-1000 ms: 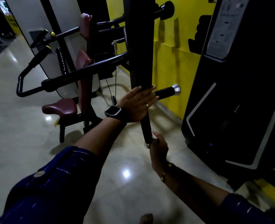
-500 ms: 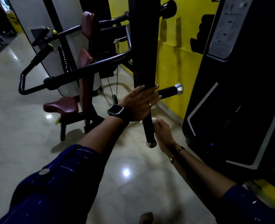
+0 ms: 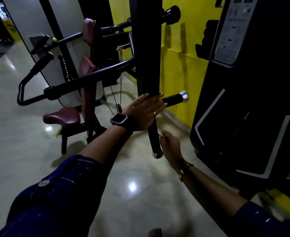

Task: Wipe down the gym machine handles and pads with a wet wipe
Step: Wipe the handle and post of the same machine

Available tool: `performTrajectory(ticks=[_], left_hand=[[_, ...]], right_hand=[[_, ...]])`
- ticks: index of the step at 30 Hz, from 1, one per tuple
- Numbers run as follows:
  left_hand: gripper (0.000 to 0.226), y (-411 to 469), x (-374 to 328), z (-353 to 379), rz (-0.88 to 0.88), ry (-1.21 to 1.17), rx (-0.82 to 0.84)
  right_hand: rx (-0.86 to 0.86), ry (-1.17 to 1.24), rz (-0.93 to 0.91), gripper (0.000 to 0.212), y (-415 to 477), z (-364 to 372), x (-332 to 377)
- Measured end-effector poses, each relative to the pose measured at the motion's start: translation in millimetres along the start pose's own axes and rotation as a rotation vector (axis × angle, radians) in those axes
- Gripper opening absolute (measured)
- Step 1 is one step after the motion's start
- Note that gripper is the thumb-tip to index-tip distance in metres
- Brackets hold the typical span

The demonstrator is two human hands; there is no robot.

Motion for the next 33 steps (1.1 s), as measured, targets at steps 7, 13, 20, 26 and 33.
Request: performTrajectory(ticks=[7,13,20,26,33], left_hand=[[0.051,-4,-1,5,0.178,-0.041,0.025],[0.052,-7,-5,6,0.197,-0.031,0.008],[0.054,-8,-5,5,0.222,0.002,0.034],[0.057,-8,-4,4,0.175,0.061,0.013],[0.054,-8,-3,3,0.162,-0.002,-0.009]], right_hand=[[0.134,0.716,0.663,0.025,-8,-14,-20],[0.472,0.534,0.475,0.012,-15,-5,26],[0.264,0.448,0.360,0.018,-19,-11,49],[0.497,0.708,0.615,0.033,-57,9,39],[0.407,-0.172,-0.428,0.020,-23,10,86]])
Point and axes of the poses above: each hand's wrist, its own y-axis towards the middle knuckle, its own z-axis out of the palm, x = y × z, the point moved 10 cm from there along y, towards the middle knuckle, and after that the axes turned 13 degrees about -x, right-handed, at the moved point
